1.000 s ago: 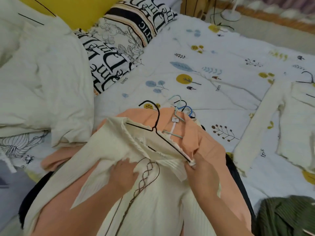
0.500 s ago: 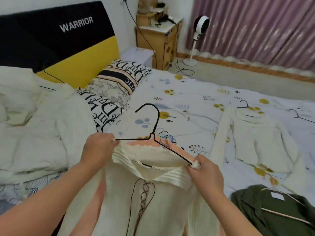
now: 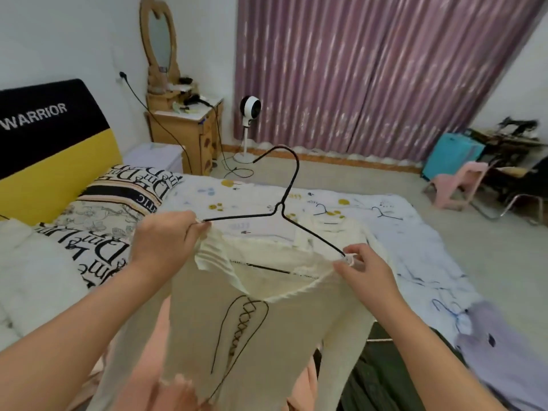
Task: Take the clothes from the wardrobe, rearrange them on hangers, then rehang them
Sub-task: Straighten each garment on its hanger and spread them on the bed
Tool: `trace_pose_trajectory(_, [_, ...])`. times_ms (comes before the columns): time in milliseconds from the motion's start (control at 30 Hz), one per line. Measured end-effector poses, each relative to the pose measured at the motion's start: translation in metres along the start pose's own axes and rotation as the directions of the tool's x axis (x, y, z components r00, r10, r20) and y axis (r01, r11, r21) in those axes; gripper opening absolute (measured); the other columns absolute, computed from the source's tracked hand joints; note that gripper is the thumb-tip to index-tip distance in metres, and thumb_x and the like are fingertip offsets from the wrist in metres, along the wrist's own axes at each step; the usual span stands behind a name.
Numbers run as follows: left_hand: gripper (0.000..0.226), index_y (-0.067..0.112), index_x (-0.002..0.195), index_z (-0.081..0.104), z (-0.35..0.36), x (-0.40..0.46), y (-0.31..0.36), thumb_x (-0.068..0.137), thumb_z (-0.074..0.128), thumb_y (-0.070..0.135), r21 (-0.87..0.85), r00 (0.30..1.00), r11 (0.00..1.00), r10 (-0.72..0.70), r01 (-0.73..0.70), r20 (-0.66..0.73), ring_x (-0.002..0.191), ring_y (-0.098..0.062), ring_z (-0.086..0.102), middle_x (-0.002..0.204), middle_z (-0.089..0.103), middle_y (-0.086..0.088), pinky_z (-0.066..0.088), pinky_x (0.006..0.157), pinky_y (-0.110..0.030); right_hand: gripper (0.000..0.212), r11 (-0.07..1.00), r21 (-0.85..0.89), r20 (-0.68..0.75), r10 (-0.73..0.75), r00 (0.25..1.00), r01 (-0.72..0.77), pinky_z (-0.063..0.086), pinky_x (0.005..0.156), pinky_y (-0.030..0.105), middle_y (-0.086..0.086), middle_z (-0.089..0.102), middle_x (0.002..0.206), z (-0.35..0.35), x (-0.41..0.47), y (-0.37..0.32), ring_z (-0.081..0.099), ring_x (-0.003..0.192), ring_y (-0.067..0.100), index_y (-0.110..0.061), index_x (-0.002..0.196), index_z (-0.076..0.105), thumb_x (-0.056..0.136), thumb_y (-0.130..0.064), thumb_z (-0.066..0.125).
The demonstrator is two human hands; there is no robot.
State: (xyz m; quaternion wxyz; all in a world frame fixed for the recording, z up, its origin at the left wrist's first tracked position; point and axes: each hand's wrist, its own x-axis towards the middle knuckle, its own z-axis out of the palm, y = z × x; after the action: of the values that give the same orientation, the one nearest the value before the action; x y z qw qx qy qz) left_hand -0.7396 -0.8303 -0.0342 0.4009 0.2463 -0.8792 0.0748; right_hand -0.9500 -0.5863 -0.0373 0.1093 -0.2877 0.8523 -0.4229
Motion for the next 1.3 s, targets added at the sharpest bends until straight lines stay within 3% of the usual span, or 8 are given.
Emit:
trace_pose_trajectory(67, [0.046,0.008,0.048,0.043,-0.006,0.016,0.02,0.084,0.043,0.036,-0.042,1.0,0.999,-0.004,0.003,-0.029,0.036,-0.024,0.043,0.04,0.044,-0.008,0.01,0.047,-0.017,0.016,0.997,0.078,-0.051,-0.016,0.999,0.02,0.036,0.067,0.015,-0.014,0.055,0.1,-0.033,-0.004,0.002,0.05,0.089,-0.001,-0.034,0.098,0.057,0.092,-0.021,0.049])
trace_pose_trajectory(200, [0.047,0.007,0.049,0.041,-0.013,0.044,0.067,0.084,0.041,0.039,-0.152,0.997,0.988,-0.016,0.005,-0.073,0.039,-0.021,0.037,0.041,0.041,-0.008,0.018,0.047,-0.021,0.033,0.998,-0.001,-0.183,-0.065,0.981,0.066,0.035,0.084,0.022,-0.012,0.058,0.103,-0.098,-0.007,0.012,0.048,0.101,0.007,-0.02,0.108,0.064,0.096,-0.007,0.037])
trace_pose_trajectory(333, [0.043,0.011,0.051,0.039,-0.017,0.068,0.125,0.085,0.048,0.036,-0.206,0.997,0.978,-0.002,-0.014,-0.074,0.045,-0.02,0.035,0.044,0.041,-0.004,0.014,0.046,-0.024,0.02,0.974,-0.199,-0.227,-0.153,0.962,0.108,0.033,0.058,0.011,0.003,0.06,0.083,-0.155,-0.013,0.033,0.049,0.079,0.019,-0.013,0.089,0.063,0.096,-0.011,0.044])
trace_pose_trajectory(567, [0.048,0.014,0.053,0.032,-0.008,0.097,0.246,0.087,0.065,0.025,-0.294,0.999,0.955,0.022,-0.034,-0.046,0.047,-0.023,0.036,0.046,0.035,-0.001,0.014,0.045,-0.026,0.018,0.916,-0.375,-0.255,-0.249,0.934,0.142,0.017,0.059,0.033,0.009,0.057,0.079,-0.27,-0.025,0.082,0.047,0.075,0.026,-0.006,0.088,0.059,0.097,-0.009,0.043])
trace_pose_trajectory(800, [0.044,0.011,0.055,0.039,0.014,0.107,0.361,0.089,0.059,0.03,-0.304,0.999,0.952,-0.037,0.03,-0.015,0.052,-0.026,0.039,0.049,0.042,-0.003,0.021,0.051,-0.03,0.022,0.841,-0.532,-0.23,-0.252,0.94,0.095,0.04,0.072,0.036,0.012,0.063,0.096,-0.37,-0.004,0.146,0.053,0.088,0.028,-0.01,0.098,0.063,0.095,-0.008,0.042])
trace_pose_trajectory(1033, [0.047,0.019,0.053,0.031,0.052,0.109,0.404,0.09,0.056,0.035,-0.312,0.987,0.942,-0.085,0.124,0.134,0.056,-0.024,0.04,0.049,0.037,0.005,0.021,0.051,-0.032,0.016,0.713,-0.701,-0.296,-0.246,0.923,-0.034,0.028,0.057,0.034,0.02,0.061,0.086,-0.401,0.035,0.19,0.044,0.069,0.031,-0.009,0.088,0.056,0.096,-0.017,0.044])
trace_pose_trajectory(1133, [0.024,0.019,0.079,0.049,0.073,0.118,0.398,0.088,0.058,0.04,-0.367,0.973,0.917,-0.077,0.154,0.216,0.064,-0.02,0.044,0.06,0.046,0.005,0.026,0.053,-0.031,0.015,0.675,-0.737,-0.305,-0.299,0.904,-0.026,0.027,0.057,0.035,0.021,0.062,0.084,-0.395,0.058,0.203,0.051,0.071,0.036,-0.006,0.088,0.053,0.096,-0.014,0.043])
trace_pose_trajectory(1300, [0.016,0.021,0.085,0.05,0.118,0.142,0.368,0.087,0.061,0.032,-0.321,0.863,0.944,0.097,0.078,0.496,0.077,-0.019,0.049,0.077,0.056,0.003,0.032,0.06,-0.024,0.017,0.655,-0.755,-0.285,-0.291,0.913,-0.027,0.031,0.061,0.037,0.02,0.062,0.087,-0.38,0.115,0.216,0.057,0.08,0.04,-0.005,0.091,0.051,0.097,-0.014,0.038])
